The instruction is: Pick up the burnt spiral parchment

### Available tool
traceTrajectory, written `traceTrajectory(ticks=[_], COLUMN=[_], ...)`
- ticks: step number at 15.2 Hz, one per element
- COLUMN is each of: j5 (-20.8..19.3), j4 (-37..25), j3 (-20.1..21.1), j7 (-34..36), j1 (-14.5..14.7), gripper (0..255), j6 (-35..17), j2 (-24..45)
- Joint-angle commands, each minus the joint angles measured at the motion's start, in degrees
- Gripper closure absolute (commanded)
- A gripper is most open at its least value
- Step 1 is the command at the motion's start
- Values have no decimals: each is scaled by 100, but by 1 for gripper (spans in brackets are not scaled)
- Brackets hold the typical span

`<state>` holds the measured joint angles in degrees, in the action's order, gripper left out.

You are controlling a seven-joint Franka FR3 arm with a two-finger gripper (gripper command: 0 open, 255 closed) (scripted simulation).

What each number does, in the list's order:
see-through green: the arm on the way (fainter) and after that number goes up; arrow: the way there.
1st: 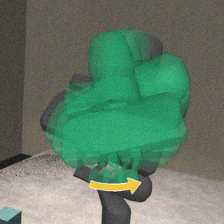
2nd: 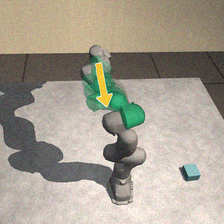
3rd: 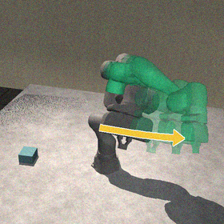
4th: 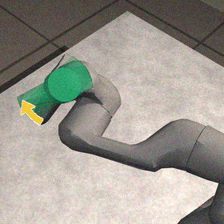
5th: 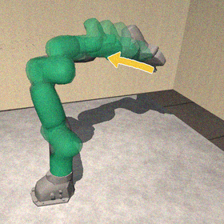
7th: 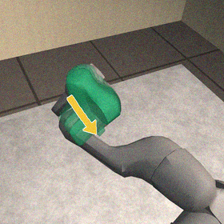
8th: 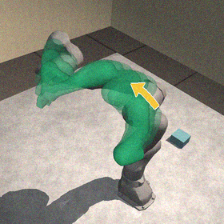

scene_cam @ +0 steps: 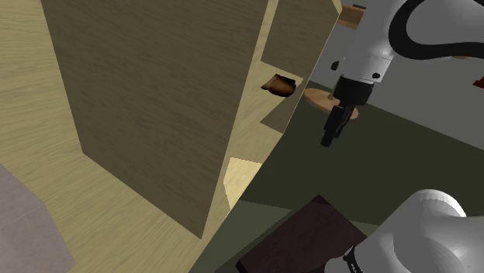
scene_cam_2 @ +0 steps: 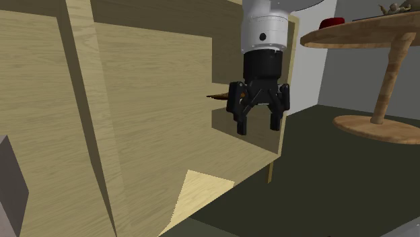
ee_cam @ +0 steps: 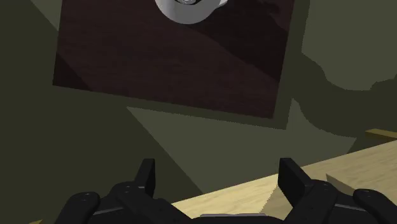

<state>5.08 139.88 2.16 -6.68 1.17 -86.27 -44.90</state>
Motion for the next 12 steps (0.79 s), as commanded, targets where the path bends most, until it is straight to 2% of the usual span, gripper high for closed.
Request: traceTrajectory(ticks=[1,7,12], j5=[0,1484,2823], j4=[0,404,937], j3=[0,-430,-696], j7=[0,1056,1621], j1=[0,-427,-636], gripper=[0,0,0], j6=[0,-1846,-3624], j2=[0,-105,-277])
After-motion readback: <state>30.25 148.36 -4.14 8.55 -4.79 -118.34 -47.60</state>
